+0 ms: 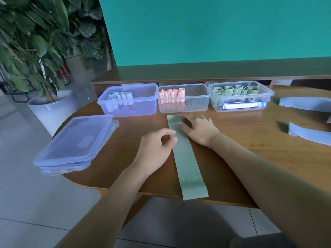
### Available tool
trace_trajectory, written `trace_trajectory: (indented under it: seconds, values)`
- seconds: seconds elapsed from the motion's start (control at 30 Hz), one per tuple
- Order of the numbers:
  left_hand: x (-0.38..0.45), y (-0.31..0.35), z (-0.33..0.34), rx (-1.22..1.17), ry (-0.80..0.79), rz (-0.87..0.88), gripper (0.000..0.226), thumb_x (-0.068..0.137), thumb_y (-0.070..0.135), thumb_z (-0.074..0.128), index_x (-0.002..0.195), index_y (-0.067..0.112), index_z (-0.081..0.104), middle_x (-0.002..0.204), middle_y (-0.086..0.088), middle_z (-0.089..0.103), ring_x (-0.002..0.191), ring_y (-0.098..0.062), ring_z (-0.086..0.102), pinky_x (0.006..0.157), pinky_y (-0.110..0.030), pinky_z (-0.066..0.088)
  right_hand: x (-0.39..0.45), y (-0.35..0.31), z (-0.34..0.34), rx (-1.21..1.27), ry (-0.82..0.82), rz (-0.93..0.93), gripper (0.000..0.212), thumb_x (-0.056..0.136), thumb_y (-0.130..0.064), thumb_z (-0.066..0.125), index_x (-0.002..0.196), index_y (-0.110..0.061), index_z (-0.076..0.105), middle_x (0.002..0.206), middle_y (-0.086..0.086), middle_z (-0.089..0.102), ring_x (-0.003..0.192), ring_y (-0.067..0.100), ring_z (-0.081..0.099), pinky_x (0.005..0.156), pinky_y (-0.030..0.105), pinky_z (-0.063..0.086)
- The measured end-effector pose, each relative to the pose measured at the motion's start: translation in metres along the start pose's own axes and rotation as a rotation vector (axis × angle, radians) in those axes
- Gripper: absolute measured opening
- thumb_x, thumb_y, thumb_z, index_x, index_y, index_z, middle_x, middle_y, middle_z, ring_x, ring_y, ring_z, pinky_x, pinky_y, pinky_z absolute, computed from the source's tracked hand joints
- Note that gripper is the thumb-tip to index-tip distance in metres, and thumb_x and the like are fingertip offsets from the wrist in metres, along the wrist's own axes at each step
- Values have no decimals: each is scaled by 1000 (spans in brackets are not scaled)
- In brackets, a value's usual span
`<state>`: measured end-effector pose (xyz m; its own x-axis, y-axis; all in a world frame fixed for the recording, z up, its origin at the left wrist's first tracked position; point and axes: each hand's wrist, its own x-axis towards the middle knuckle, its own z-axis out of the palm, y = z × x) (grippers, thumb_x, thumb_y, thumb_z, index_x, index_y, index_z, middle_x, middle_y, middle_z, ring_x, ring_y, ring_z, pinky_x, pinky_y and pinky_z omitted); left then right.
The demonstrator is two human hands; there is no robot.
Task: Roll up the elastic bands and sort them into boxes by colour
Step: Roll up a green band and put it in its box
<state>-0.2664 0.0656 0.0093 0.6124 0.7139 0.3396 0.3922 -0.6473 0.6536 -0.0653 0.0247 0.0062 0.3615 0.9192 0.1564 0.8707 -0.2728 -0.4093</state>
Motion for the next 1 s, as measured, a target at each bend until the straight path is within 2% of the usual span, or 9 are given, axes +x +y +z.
trace_trajectory:
  seconds: [0.17, 0.27, 0.33, 0.4, 0.5, 0.57, 0.7, 1.0]
  values:
    - [-17, 1, -8, -52, -15, -7, 23, 92, 34, 68, 114, 35, 72, 112, 25, 68, 104, 3, 61, 99, -24, 48, -44, -4, -11, 42, 17, -45, 54, 103, -57, 38, 146, -27, 47, 149, -3, 53, 139, 23, 44, 118, 45, 28]
    - [-41, 11, -15, -174, -63, 21, 23, 89, 31, 73, 112, 36, 74, 108, 23, 71, 105, 2, 63, 94, -26, 52, -81, -7, -16, 187, 52, -107, 42, 102, -50, 49, 133, -25, 61, 134, -6, 64, 123, 17, 58, 103, 29, 41]
    - [-62, 19, -20, -260, -78, 31, 22, 85, 29, 79, 104, 37, 76, 100, 20, 73, 94, 0, 66, 83, -25, 53, -112, -9, -20, 283, 115, -168, 31, 99, -44, 59, 123, -28, 68, 123, -12, 69, 112, 8, 63, 96, 21, 44]
    - [-81, 27, -23, -306, -92, 70, 19, 79, 27, 84, 96, 33, 79, 92, 17, 73, 78, -1, 63, 71, -21, 48, -142, -13, -24, 405, 157, -234, 24, 94, -38, 69, 116, -28, 73, 114, -16, 71, 107, 3, 65, 97, 23, 48]
    - [-101, 32, -23, -286, -125, 184, 22, 73, 29, 88, 93, 25, 80, 91, 14, 74, 79, -6, 65, 65, -20, 48, -174, -20, -26, 527, 89, -342, 19, 88, -31, 77, 104, -20, 77, 102, -10, 74, 98, 13, 70, 91, 33, 53]
    - [-108, 29, -23, -228, -128, 230, 27, 71, 35, 88, 94, 23, 80, 93, 15, 74, 85, -10, 67, 68, -20, 50, -184, -20, -26, 542, 16, -386, 19, 85, -31, 78, 99, -18, 78, 99, -7, 74, 95, 17, 70, 87, 38, 54]
    - [-111, 24, -22, -119, -120, 316, 29, 70, 37, 89, 92, 22, 79, 96, 15, 74, 92, -8, 69, 77, -20, 53, -190, -13, -26, 452, -66, -423, 19, 83, -31, 81, 99, -20, 78, 102, -11, 72, 100, 14, 68, 90, 37, 54]
    - [-111, 22, -21, 11, -127, 426, 21, 79, 30, 84, 96, 19, 80, 97, 11, 74, 93, -6, 68, 80, -28, 58, -189, -11, -22, 339, -33, -473, 20, 82, -27, 84, 100, -21, 76, 101, -11, 70, 99, 9, 65, 90, 33, 53]
